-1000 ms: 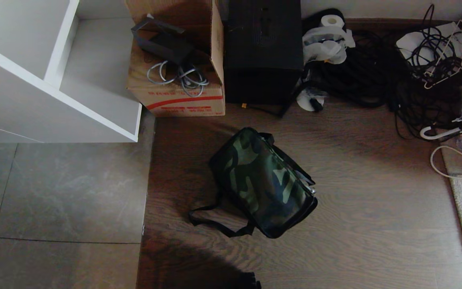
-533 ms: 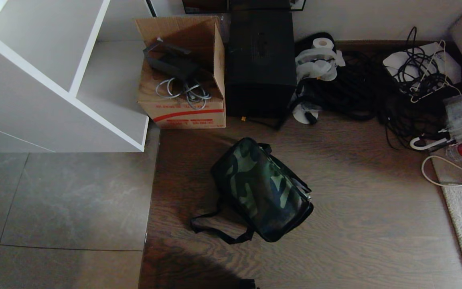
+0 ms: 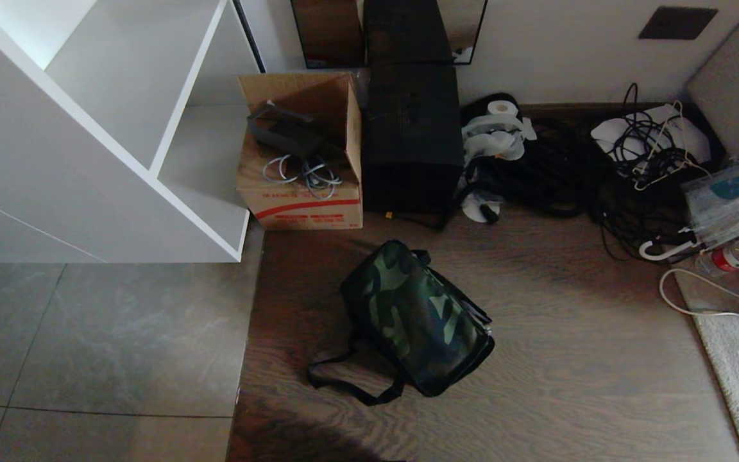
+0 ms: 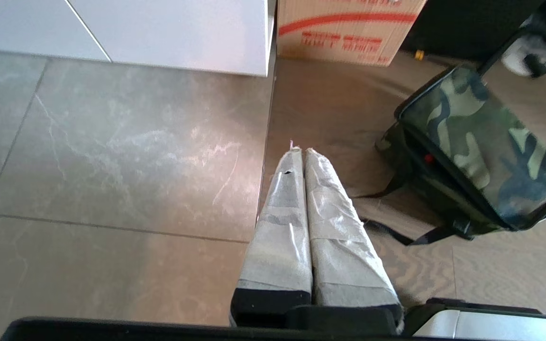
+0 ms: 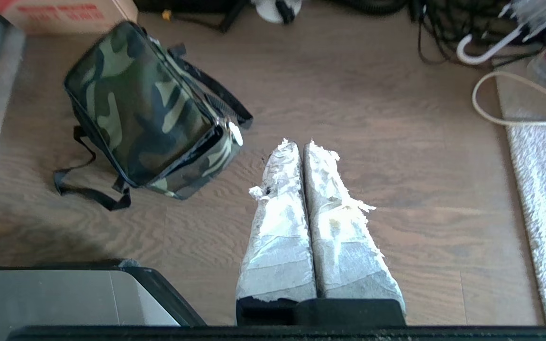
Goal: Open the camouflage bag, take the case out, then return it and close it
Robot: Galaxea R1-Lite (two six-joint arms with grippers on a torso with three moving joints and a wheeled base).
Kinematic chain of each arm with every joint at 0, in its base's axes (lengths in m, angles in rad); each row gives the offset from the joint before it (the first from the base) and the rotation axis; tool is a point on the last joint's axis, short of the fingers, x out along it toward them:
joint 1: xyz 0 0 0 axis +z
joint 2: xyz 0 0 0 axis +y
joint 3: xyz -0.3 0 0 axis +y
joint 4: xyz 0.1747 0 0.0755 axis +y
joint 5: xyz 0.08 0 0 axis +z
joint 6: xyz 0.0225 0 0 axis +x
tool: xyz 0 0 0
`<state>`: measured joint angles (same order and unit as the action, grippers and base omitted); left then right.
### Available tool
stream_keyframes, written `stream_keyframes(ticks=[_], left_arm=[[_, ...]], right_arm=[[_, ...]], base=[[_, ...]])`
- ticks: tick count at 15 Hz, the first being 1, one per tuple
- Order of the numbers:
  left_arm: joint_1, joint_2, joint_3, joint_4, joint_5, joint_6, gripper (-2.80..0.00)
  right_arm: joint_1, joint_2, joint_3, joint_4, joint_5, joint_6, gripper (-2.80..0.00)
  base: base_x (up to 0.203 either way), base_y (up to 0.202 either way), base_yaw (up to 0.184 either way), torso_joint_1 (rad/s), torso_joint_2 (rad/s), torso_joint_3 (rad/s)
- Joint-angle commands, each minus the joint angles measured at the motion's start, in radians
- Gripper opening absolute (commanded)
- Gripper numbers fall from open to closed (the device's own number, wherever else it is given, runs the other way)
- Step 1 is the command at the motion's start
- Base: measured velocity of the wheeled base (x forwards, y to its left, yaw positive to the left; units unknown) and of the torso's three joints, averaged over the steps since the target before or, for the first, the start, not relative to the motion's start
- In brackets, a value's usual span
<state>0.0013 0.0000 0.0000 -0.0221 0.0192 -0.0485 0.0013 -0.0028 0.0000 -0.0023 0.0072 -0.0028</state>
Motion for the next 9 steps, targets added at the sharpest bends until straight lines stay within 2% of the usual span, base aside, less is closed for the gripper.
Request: stream_keyframes(ticks=[1, 9], left_arm=[[0.000, 0.000, 0.011, -0.001, 0.001, -0.001, -2.80], [0.000, 0.000, 0.011, -0.001, 0.001, -0.002, -2.80]], right_arm=[[0.000, 0.003, 0.002, -0.001, 0.000, 0.000, -2.80], [0.000, 0.003, 0.002, -0.001, 0.000, 0.000, -2.80]], base=[[0.000, 0.000, 0.000, 0.002, 0.00, 0.210], [0.000, 0.000, 0.000, 0.003, 0.00, 0.202]])
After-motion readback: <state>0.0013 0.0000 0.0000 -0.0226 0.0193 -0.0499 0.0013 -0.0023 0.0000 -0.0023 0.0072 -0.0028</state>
